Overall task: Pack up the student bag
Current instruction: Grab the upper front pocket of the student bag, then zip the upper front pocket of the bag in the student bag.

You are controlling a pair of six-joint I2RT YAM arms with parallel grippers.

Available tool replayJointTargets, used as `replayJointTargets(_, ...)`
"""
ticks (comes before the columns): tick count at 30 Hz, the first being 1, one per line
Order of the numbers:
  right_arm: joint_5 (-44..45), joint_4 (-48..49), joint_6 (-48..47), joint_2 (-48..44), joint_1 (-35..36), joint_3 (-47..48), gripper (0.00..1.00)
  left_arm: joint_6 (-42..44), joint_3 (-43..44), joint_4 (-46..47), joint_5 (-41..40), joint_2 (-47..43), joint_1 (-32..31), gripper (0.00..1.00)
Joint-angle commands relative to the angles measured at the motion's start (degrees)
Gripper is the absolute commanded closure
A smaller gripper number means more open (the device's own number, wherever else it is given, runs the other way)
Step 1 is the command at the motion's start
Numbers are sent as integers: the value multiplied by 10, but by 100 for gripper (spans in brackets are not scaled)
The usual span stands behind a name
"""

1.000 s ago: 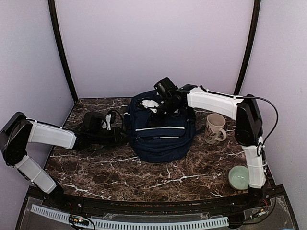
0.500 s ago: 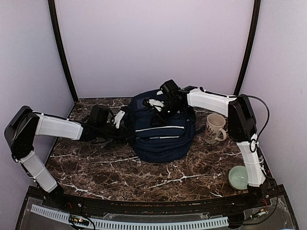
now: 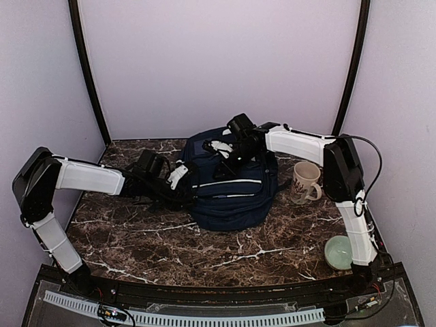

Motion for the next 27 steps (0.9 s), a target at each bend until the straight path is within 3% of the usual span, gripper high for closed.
replayJointTargets(1, -6, -17, 8, 23, -4, 8, 59, 20, 3, -33, -31, -4, -6, 58)
replayJointTargets(7, -7, -16, 10, 25, -4, 9, 59, 14, 4, -35, -90, -10, -26, 80)
replayJointTargets(14, -4, -14, 17, 28, -4, 5, 59, -7, 5, -45, -74, -26, -32, 100)
replayJointTargets(20, -5, -14, 23, 31, -4, 8, 60, -12, 39, -59, -33, -22, -76, 100)
replayJointTargets(27, -8, -15, 29, 36, -4, 9, 60, -5, 135, -114, -33, 35, -137, 100)
